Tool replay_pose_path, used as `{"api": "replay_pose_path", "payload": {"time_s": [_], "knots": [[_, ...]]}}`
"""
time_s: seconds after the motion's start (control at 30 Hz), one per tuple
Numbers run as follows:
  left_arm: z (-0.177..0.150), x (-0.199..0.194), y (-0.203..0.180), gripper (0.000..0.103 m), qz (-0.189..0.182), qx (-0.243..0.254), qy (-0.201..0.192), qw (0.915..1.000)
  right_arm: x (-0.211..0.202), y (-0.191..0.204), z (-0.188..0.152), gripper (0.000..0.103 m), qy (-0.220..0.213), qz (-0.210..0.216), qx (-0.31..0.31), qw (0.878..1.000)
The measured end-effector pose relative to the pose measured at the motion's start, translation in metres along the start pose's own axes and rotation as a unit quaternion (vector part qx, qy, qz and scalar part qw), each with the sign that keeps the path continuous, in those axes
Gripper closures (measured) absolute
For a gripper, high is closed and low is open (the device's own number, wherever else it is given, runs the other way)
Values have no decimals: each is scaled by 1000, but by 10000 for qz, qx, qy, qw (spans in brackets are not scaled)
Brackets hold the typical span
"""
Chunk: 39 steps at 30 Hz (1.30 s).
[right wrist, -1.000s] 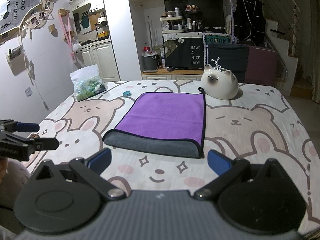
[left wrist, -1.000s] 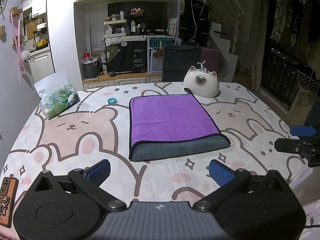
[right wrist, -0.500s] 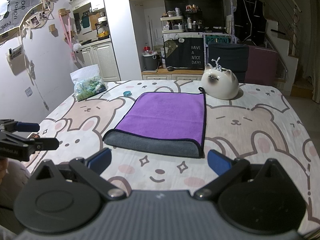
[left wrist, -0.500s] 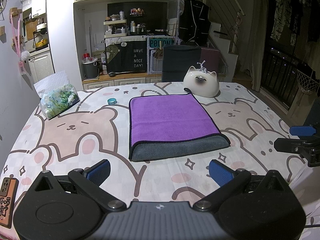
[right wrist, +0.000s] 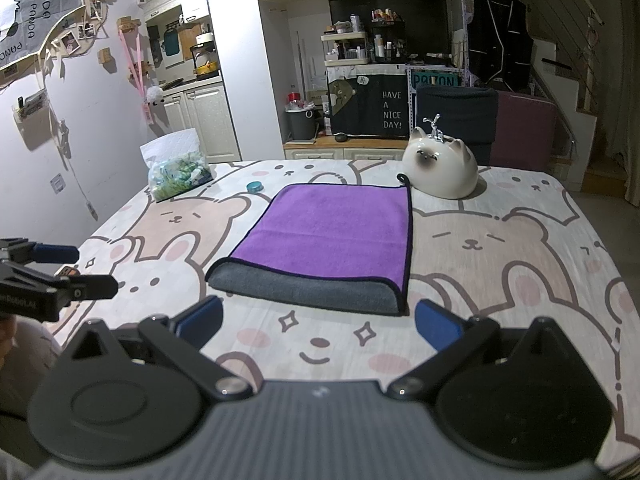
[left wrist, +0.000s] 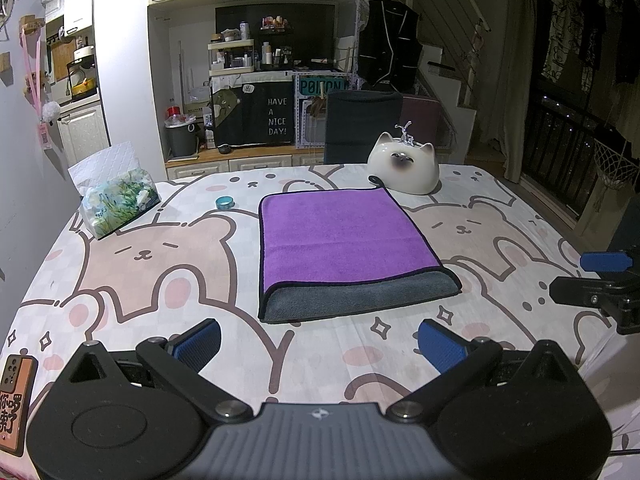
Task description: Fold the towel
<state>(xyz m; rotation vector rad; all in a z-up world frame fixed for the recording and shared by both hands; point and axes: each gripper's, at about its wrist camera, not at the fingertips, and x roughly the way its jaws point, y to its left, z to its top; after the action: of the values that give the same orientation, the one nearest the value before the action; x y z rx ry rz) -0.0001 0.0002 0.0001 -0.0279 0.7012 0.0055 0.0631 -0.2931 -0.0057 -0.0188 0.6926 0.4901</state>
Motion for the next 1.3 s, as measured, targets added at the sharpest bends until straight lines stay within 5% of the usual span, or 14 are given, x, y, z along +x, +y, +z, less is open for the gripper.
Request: {"api": "replay_pose_path", "payload": {"time_s": [0.67, 1.3], "knots": [[22, 14, -7, 0, 163, 112, -149, 9997, 6, 1, 20, 0, -239, -4, -6, 9997], [64, 70, 23, 0, 421, 430, -104, 9981, 53, -33, 49, 0, -121, -145, -126, 9997]]}}
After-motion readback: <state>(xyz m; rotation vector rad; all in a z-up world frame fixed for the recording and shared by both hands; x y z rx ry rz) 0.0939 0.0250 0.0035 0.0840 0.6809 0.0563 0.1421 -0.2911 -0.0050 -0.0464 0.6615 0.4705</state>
